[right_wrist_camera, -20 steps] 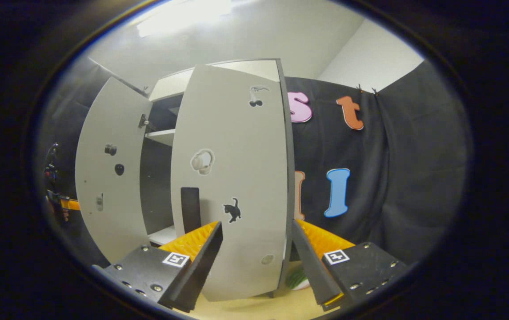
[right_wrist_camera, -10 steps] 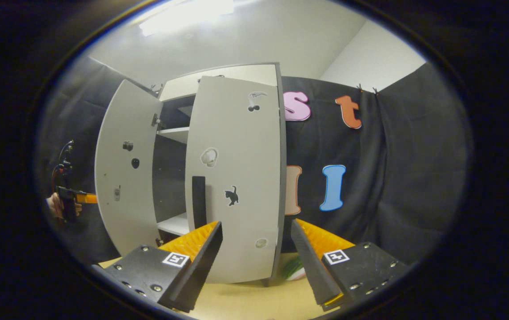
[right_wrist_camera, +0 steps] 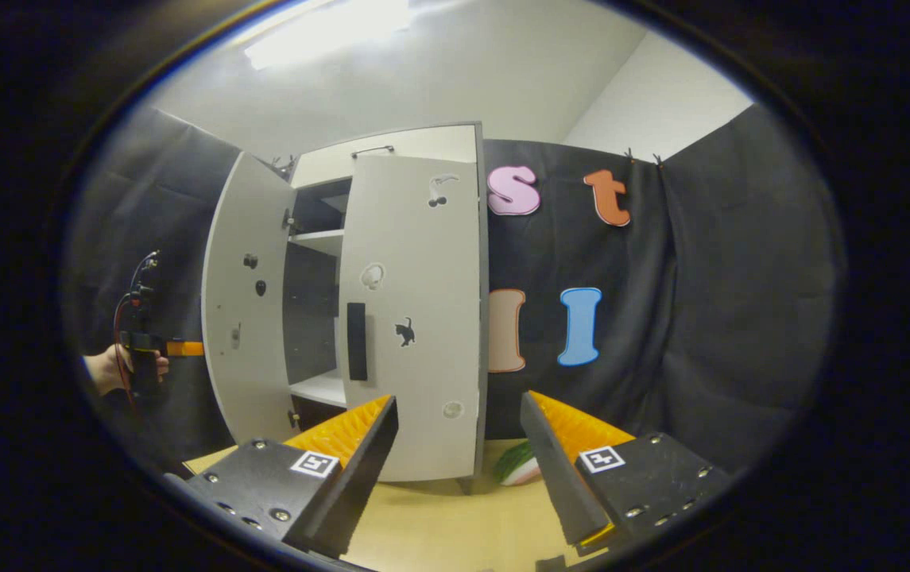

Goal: Grasp the bottle in the cabinet with the left hand and place it on the coaster, then close the right door with the right hand and the left door with the left hand.

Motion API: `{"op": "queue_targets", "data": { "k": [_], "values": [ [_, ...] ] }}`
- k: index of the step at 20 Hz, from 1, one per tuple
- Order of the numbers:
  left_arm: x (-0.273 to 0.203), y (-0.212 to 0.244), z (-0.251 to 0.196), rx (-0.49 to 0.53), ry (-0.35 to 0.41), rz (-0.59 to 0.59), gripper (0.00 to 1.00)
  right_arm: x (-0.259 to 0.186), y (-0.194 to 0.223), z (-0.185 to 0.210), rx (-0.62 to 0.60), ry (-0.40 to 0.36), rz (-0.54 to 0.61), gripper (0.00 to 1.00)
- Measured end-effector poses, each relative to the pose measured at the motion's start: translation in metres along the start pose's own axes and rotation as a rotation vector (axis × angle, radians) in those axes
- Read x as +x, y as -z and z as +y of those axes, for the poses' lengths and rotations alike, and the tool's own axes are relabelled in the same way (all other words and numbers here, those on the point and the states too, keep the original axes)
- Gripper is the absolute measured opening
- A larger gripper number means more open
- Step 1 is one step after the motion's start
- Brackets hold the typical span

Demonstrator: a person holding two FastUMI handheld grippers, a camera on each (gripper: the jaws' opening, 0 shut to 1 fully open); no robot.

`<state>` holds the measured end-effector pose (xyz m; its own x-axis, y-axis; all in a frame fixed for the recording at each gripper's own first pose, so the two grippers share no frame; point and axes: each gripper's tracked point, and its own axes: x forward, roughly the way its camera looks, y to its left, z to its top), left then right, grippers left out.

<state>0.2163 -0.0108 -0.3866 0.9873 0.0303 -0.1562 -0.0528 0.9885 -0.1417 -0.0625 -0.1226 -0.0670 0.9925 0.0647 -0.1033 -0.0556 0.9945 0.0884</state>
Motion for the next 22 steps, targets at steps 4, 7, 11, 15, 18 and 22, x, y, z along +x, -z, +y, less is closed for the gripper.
{"op": "queue_targets", "data": {
  "k": [4, 7, 11, 15, 18, 22],
  "values": [
    [0.001, -0.001, -0.005, 0.046, -0.025, 0.009, 0.94, -0.01, 0.001, 0.002, 0.011, -0.028, -0.018, 0.94],
    [0.002, 0.0, -0.012, 0.086, -0.038, 0.005, 0.94, -0.018, 0.015, -0.006, 0.003, -0.015, 0.005, 0.91],
    [0.004, 0.017, -0.028, 0.06, -0.008, 0.054, 0.94, -0.029, 0.029, -0.019, -0.013, 0.02, 0.045, 0.95],
    [0.008, 0.021, -0.037, 0.058, 0.015, 0.06, 0.94, -0.033, 0.031, -0.026, 0.003, 0.038, 0.049, 0.92],
    [0.011, 0.02, -0.038, 0.076, 0.019, 0.051, 0.94, -0.036, 0.032, -0.031, -0.001, 0.057, 0.049, 0.92],
    [0.016, 0.024, -0.038, 0.069, 0.028, 0.059, 0.94, -0.04, 0.039, -0.037, -0.006, 0.084, 0.06, 0.94]
  ]
}}
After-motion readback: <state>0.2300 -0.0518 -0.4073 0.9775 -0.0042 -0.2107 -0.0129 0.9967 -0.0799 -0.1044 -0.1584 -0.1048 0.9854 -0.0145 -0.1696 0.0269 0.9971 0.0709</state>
